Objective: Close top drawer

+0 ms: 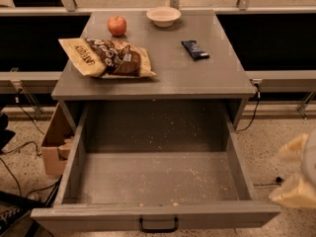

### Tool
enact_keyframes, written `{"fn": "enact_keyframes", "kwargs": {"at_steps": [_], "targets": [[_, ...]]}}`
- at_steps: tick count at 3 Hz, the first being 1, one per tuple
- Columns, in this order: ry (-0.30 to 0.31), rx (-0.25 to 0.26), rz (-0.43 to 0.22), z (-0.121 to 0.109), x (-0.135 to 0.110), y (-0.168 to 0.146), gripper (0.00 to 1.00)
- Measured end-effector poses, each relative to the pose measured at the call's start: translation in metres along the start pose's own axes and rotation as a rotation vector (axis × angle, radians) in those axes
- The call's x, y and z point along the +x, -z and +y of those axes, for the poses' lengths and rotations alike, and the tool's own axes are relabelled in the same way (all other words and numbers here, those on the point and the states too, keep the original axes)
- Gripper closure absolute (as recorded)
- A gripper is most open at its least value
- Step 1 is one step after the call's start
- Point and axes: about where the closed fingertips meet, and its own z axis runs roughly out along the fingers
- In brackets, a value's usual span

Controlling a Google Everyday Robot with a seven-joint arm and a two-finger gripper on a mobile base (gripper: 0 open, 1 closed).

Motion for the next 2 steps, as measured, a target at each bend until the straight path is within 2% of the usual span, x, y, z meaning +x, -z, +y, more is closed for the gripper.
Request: {"fn": "enact_keyframes", "kwargs": {"at_steps": [1,2], "targets": [[-0.046,-0.055,0.021,0.052,0.032,-0.054,0.70],[-0.115,-0.163,0.059,0.109,0.063,-0.118,0.92]]}}
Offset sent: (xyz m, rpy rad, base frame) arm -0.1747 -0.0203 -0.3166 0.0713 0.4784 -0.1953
